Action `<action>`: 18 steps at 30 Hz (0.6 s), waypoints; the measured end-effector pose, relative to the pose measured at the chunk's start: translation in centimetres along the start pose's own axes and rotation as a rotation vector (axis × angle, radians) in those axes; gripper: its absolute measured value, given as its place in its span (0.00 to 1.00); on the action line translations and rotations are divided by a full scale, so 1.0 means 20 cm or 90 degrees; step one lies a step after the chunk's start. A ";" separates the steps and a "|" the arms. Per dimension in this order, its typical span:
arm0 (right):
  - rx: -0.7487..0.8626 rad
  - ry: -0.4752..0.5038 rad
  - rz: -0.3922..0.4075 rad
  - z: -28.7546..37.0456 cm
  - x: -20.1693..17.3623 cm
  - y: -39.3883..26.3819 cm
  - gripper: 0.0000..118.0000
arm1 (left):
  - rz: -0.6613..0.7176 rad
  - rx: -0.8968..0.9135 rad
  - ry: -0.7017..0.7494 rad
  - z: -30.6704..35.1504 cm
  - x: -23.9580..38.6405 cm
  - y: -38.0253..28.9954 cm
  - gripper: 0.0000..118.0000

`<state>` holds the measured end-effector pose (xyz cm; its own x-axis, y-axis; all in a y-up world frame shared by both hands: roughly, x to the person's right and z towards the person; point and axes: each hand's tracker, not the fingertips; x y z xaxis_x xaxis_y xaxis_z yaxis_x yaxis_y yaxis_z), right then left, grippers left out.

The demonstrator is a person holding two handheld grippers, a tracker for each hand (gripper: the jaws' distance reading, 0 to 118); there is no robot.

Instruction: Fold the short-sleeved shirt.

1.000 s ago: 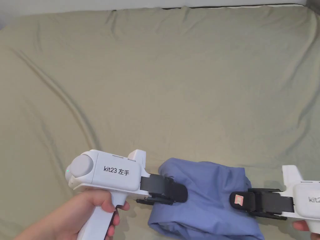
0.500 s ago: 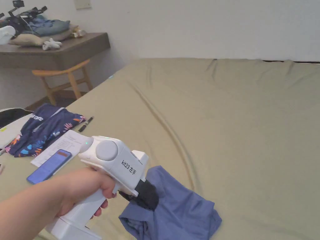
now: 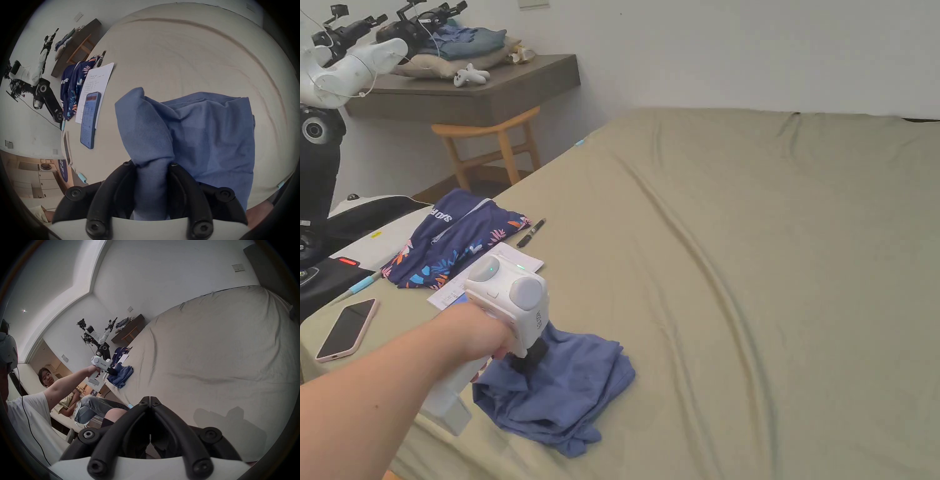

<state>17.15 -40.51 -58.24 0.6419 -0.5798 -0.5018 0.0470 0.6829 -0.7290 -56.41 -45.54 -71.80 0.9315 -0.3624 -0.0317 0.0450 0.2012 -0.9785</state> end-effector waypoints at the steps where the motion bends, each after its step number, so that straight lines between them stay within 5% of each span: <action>1: 0.000 -0.001 0.000 0.00 0.00 0.00 0.00 | -0.007 0.005 0.006 0.01 0.00 0.00 0.22; 5: 0.003 -0.005 0.004 0.01 0.00 -0.01 0.00 | -0.020 0.057 0.045 0.15 -0.01 0.00 0.89; 10: 0.012 -0.044 0.055 0.08 0.01 0.02 0.00 | 0.067 0.276 0.029 0.53 0.11 -0.08 0.90; 12: 0.037 -0.074 0.055 0.12 0.06 0.04 0.00 | 0.089 0.309 -0.005 0.66 0.25 -0.15 0.78; 14: 0.063 -0.118 0.061 0.15 0.03 0.06 0.00 | 0.083 0.356 -0.036 0.78 0.41 -0.21 0.39; 18: 0.104 -0.230 0.142 0.20 -0.01 0.11 0.00 | 0.117 0.489 -0.130 0.99 0.77 -0.36 0.04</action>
<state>20.14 -37.12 -57.84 0.8743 -0.2378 -0.4232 -0.0220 0.8514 -0.5240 -35.22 -34.48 -61.10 0.9921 -0.1053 -0.0678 0.0515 0.8364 -0.5458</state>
